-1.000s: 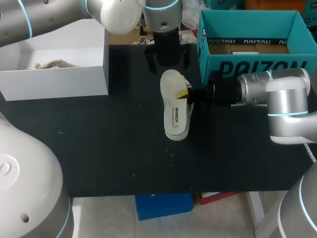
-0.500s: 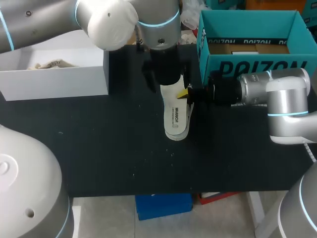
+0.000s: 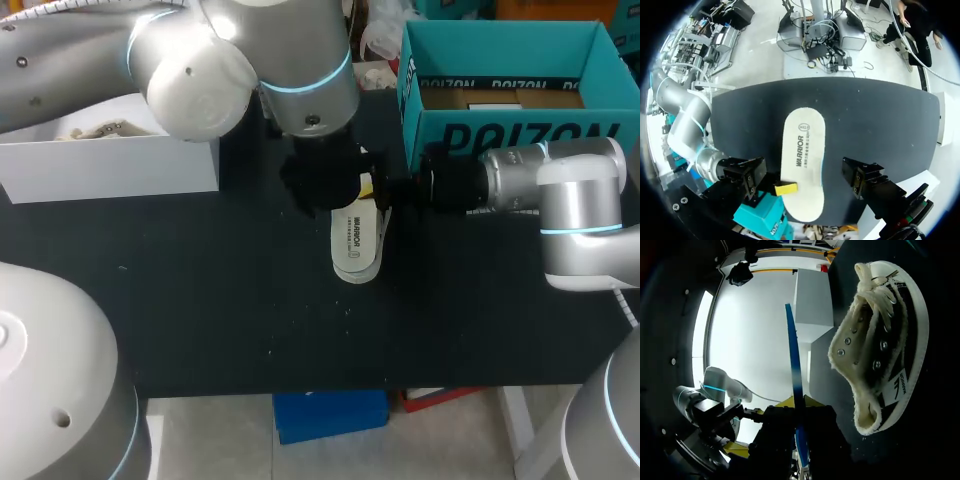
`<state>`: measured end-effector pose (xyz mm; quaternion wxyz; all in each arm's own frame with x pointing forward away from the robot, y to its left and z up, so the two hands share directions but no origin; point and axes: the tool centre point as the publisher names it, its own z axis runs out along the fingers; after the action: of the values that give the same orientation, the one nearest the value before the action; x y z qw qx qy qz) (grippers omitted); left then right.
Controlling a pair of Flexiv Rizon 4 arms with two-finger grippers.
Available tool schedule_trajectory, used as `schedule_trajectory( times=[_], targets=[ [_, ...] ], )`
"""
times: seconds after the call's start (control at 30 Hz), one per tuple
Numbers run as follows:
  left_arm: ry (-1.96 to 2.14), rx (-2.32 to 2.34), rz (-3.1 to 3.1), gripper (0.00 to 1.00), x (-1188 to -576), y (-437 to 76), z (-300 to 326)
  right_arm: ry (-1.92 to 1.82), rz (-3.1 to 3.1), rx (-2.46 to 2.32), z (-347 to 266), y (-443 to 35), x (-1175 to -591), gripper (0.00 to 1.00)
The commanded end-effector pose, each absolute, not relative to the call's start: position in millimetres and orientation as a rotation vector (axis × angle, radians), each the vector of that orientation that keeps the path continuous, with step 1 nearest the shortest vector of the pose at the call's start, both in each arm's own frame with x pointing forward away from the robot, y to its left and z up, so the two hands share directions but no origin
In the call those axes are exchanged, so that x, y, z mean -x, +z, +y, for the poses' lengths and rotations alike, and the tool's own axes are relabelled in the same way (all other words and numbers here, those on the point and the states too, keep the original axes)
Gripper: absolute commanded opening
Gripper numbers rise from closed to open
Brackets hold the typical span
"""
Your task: Take the shoe out of the shoebox, open the shoe tongue, remove and reinsert the insole, then place the shoe into the shoebox
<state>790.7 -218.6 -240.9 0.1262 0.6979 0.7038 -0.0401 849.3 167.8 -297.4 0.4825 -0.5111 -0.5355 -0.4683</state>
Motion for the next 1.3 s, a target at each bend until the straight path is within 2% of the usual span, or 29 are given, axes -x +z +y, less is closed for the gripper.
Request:
schedule_trajectory(
  times=[0.03, 0.2, 0.6, 1.3],
  targets=[
    [-0.331, -1.950, 1.902, 1.00, -781, -250, -200, -1.139, -1.306, 1.248, 169, -297, -850, 0.00],
    [-0.613, -1.843, 1.666, 1.00, -773, -251, -186, -1.139, -1.306, 1.248, 169, -297, -850, 0.00],
    [-0.955, -1.678, 1.270, 1.00, -776, -247, -158, -1.139, -1.306, 1.248, 169, -297, -850, 0.00],
    [-1.038, -1.584, 1.246, 1.00, -774, -258, -158, -1.139, -1.306, 1.248, 169, -297, -850, 0.00]
  ],
)
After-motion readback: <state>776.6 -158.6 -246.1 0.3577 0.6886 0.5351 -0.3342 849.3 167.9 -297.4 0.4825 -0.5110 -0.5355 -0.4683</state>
